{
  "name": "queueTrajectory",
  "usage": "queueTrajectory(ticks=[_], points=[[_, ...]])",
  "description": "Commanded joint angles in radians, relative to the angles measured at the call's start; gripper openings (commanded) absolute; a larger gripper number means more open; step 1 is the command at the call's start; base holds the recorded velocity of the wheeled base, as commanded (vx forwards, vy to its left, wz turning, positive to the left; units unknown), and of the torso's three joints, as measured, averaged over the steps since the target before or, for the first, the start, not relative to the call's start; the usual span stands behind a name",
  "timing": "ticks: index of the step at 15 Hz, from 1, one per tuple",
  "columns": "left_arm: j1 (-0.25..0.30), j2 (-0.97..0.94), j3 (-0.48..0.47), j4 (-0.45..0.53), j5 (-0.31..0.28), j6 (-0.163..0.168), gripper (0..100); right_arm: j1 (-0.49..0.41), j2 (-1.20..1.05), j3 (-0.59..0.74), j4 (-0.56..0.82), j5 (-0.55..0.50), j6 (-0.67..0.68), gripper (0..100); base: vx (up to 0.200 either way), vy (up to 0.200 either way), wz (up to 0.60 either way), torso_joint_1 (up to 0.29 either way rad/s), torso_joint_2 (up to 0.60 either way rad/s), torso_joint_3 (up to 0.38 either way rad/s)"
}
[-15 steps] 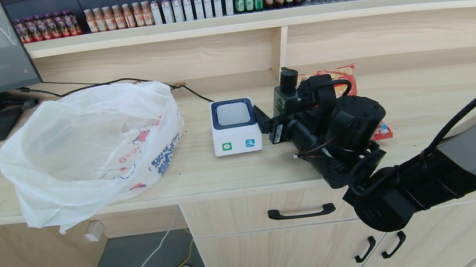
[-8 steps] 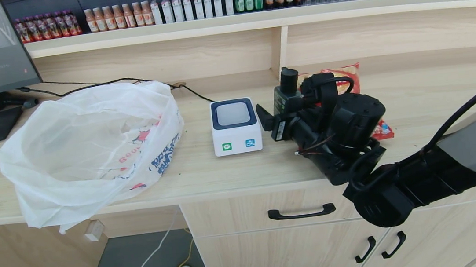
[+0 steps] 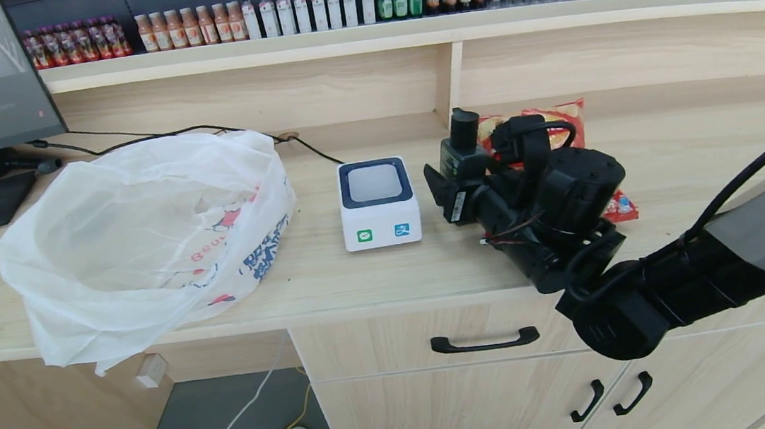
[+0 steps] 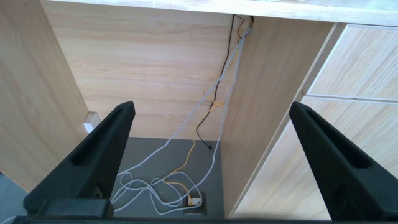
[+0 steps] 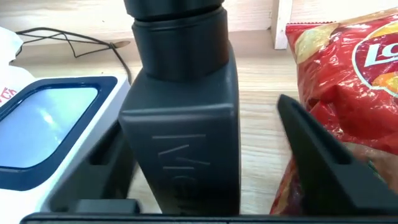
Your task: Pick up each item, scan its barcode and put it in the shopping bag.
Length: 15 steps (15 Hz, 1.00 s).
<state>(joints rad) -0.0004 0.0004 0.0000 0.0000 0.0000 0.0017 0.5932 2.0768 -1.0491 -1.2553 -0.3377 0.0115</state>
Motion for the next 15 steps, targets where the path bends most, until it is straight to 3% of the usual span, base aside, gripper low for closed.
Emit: queueTrajectory(ticks=[1,10,15], points=[[-0.001,0.000,0.000,0.000,0.002,0.000,100,0.004,-0.001,0.000,-0.001,-0.001,-0.001,0,0.000,0.000,0.00,0.000,0.00,0.000],[-0.001,0.000,0.000,0.000,0.002,0.000,100,0.019,-0.038,0.005,-0.003,-0.007,-0.015,0,0.000,0.000,0.00,0.000,0.00,0.000],[0.000,0.000,0.000,0.000,0.002,0.000,100,0.068,-0.159,0.118,-0.007,-0.041,-0.025,0,0.000,0.000,0.00,0.000,0.00,0.000]])
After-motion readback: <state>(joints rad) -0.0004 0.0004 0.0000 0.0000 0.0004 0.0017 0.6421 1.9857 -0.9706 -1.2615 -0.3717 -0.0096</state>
